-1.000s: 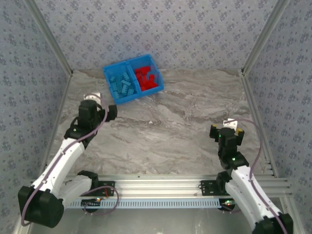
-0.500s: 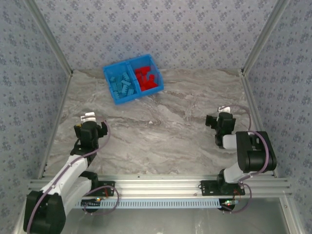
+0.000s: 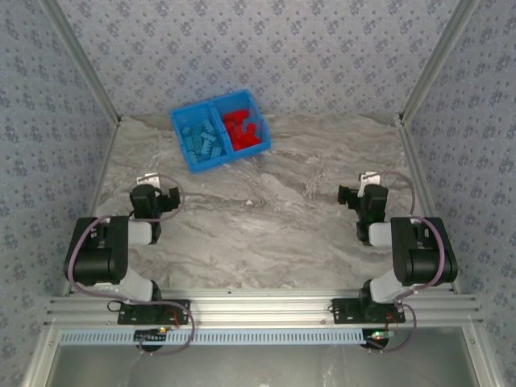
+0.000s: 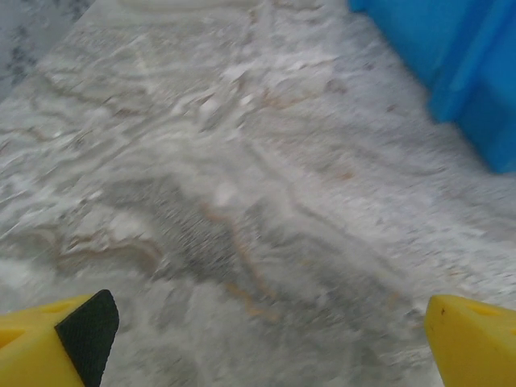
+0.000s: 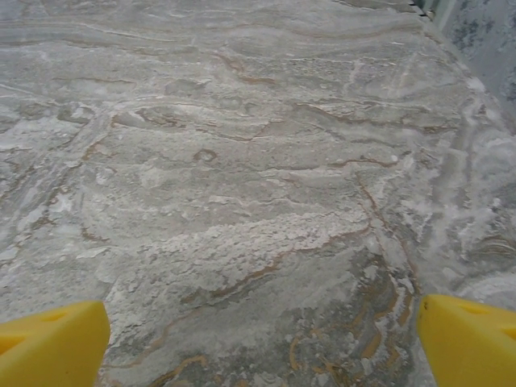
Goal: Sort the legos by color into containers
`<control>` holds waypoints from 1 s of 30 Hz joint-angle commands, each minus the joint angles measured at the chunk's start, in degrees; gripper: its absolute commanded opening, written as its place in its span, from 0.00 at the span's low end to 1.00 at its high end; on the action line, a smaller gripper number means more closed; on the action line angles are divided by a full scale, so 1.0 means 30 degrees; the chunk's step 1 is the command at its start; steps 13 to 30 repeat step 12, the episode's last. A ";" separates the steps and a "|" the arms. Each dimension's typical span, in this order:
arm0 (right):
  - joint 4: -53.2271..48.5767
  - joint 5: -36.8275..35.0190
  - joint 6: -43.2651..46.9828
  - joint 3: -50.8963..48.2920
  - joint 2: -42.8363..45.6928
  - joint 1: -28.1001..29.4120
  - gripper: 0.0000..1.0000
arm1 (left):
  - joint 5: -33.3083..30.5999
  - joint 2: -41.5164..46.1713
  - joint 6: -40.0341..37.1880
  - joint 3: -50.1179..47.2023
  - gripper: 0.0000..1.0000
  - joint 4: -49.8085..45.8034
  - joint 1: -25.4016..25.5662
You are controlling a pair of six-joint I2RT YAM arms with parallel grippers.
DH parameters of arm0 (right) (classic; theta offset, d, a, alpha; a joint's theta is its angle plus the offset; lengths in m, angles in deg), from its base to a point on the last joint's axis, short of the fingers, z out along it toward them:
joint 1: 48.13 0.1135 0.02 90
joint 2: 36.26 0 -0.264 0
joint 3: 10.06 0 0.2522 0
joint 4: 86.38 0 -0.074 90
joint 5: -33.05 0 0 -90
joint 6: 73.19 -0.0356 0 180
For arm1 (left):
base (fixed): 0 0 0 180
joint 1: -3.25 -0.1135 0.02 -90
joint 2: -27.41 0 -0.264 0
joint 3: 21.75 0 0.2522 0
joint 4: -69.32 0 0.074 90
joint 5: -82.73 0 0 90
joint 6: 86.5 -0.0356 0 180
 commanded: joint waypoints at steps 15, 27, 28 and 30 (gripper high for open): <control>-0.0084 0.1775 0.0486 0.0546 0.0108 -0.0415 1.00 | 0.0957 0.0126 -0.0099 0.0307 0.99 0.1233 -0.0058; -0.0084 0.1775 0.0486 0.0546 0.0108 -0.0415 1.00 | 0.0957 0.0126 -0.0099 0.0307 0.99 0.1233 -0.0058; -0.0084 0.1775 0.0486 0.0546 0.0108 -0.0415 1.00 | 0.0957 0.0126 -0.0099 0.0307 0.99 0.1233 -0.0058; -0.0084 0.1775 0.0486 0.0546 0.0108 -0.0415 1.00 | 0.0957 0.0126 -0.0099 0.0307 0.99 0.1233 -0.0058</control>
